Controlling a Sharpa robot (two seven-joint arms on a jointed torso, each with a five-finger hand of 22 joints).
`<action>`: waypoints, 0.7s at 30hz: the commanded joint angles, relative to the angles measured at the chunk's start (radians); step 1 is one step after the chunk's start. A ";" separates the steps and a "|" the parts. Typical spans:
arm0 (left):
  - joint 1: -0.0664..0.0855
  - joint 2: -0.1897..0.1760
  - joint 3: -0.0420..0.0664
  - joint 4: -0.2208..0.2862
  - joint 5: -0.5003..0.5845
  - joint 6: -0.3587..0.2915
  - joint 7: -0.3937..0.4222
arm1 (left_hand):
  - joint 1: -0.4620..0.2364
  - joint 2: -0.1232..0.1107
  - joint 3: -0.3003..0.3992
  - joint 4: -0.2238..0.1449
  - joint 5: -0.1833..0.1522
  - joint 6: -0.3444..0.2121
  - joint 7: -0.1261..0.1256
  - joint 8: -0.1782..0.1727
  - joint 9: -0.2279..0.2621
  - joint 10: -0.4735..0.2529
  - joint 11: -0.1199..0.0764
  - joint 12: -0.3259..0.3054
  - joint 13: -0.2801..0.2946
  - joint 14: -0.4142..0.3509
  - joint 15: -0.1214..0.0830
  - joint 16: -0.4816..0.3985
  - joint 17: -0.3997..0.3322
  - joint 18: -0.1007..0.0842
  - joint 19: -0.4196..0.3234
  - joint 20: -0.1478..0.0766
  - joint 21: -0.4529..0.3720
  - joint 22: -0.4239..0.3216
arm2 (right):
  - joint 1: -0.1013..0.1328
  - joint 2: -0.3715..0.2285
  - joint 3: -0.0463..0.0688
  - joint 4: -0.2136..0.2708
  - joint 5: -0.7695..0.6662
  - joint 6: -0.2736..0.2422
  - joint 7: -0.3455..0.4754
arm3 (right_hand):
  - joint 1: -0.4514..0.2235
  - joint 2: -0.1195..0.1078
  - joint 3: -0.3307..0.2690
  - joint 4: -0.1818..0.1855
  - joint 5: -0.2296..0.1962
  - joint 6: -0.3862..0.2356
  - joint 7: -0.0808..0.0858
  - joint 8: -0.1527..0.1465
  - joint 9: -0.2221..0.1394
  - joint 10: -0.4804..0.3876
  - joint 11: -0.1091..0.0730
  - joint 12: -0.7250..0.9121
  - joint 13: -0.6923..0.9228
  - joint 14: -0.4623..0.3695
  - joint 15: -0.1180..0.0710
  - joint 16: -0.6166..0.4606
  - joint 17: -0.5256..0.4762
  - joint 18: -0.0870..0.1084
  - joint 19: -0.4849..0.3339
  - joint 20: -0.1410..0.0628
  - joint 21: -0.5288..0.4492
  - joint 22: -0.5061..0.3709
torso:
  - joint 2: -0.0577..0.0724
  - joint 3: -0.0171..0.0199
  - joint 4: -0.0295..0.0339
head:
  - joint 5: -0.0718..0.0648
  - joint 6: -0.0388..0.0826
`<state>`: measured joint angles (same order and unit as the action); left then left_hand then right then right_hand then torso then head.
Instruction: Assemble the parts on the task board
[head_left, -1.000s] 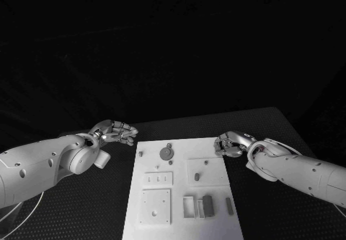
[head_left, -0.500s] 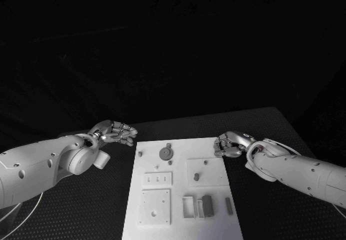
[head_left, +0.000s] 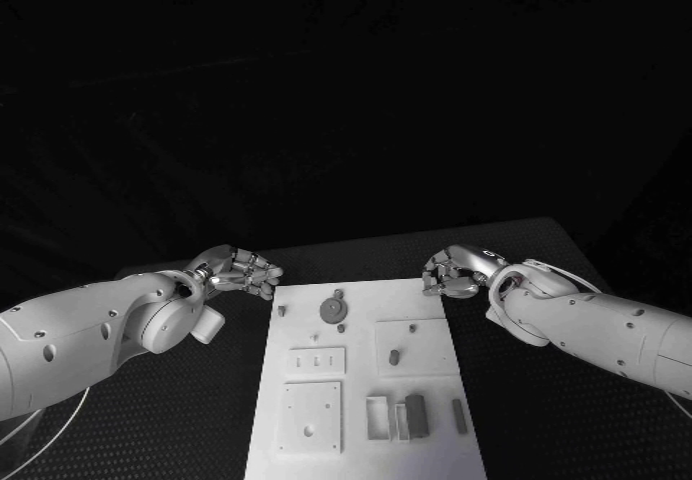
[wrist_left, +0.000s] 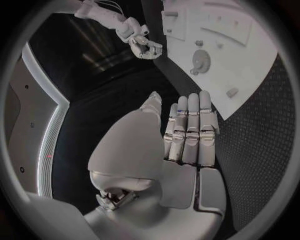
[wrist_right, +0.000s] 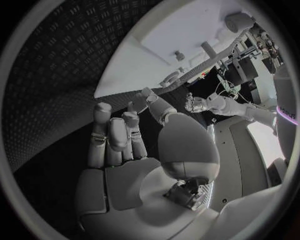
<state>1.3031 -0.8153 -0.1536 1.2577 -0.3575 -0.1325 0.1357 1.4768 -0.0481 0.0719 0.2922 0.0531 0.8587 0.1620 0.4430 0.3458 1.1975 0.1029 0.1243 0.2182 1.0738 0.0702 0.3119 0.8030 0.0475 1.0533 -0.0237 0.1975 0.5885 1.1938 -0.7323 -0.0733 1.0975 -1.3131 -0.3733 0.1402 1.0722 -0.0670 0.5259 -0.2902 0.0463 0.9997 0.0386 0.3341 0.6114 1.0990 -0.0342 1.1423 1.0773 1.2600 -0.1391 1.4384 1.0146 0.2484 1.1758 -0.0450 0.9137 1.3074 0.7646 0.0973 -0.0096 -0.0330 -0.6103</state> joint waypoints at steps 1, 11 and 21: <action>0.006 0.004 0.001 0.016 -0.110 0.085 -0.052 | -0.018 0.017 -0.016 0.000 -0.003 0.040 -0.016 0.012 0.007 0.030 -0.013 0.012 0.011 0.024 -0.013 0.022 0.022 0.013 0.021 -0.010 0.015 0.011 | 0.012 0.005 0.000 0.021 -0.089 0.062 -0.080 | 0.003 0.007 0.005 0.001 0.002 0.025 0.040 -0.007 0.020 0.001 0.002 0.000 -0.002 0.001 0.000 0.002 -0.006 0.013 0.002 -0.006 0.003 0.014 | -0.002 -0.0019 -0.0005 | 0.000 0.004; 0.032 0.005 0.001 0.090 -0.184 0.068 -0.159 | -0.048 0.015 -0.041 0.001 -0.004 0.076 -0.030 0.005 0.012 0.088 -0.040 0.034 0.041 0.061 -0.041 0.069 0.077 0.012 0.065 -0.039 0.053 0.046 | 0.030 0.034 0.000 0.118 -0.161 0.094 -0.176 | 0.007 0.004 0.006 0.000 0.002 0.028 0.040 -0.007 0.022 0.001 0.002 0.000 -0.002 0.000 0.001 0.002 -0.005 0.013 0.001 -0.007 0.003 0.014 | -0.015 -0.0073 -0.0015 | 0.017 0.011; 0.036 0.059 -0.002 0.155 -0.094 0.009 -0.278 | -0.068 -0.005 -0.047 0.001 -0.004 0.025 -0.010 -0.040 -0.002 0.059 -0.025 0.012 0.050 0.028 -0.030 0.057 0.090 0.002 0.038 -0.035 0.041 0.052 | 0.029 0.080 0.000 0.228 -0.211 0.106 -0.236 | 0.018 0.005 0.009 -0.001 0.002 0.030 0.040 -0.007 0.024 0.000 0.002 -0.001 -0.002 -0.005 0.001 -0.001 -0.016 0.013 -0.001 -0.008 0.002 0.014 | -0.041 -0.0213 0.0034 | 0.036 0.004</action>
<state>1.3385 -0.7630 -0.1552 1.4067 -0.4758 -0.0842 -0.0650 1.4169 -0.0541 0.0282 0.2922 0.0531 0.8876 0.1525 0.4059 0.3448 1.2540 0.0803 0.1372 0.2669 1.1039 0.0427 0.3682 0.8915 0.0465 1.0914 -0.0590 0.2389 0.6393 1.2232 -0.6531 -0.0739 1.3127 -1.4880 -0.2906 -0.0606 1.0809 -0.0589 0.5317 -0.2925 0.0463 0.9942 0.0441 0.3202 0.6114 1.0989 -0.0341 1.1422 1.0764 1.2600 -0.1387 1.4384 1.0006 0.2484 1.1734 -0.0468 0.9137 1.3074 0.7321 0.0814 -0.0090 0.0001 -0.6049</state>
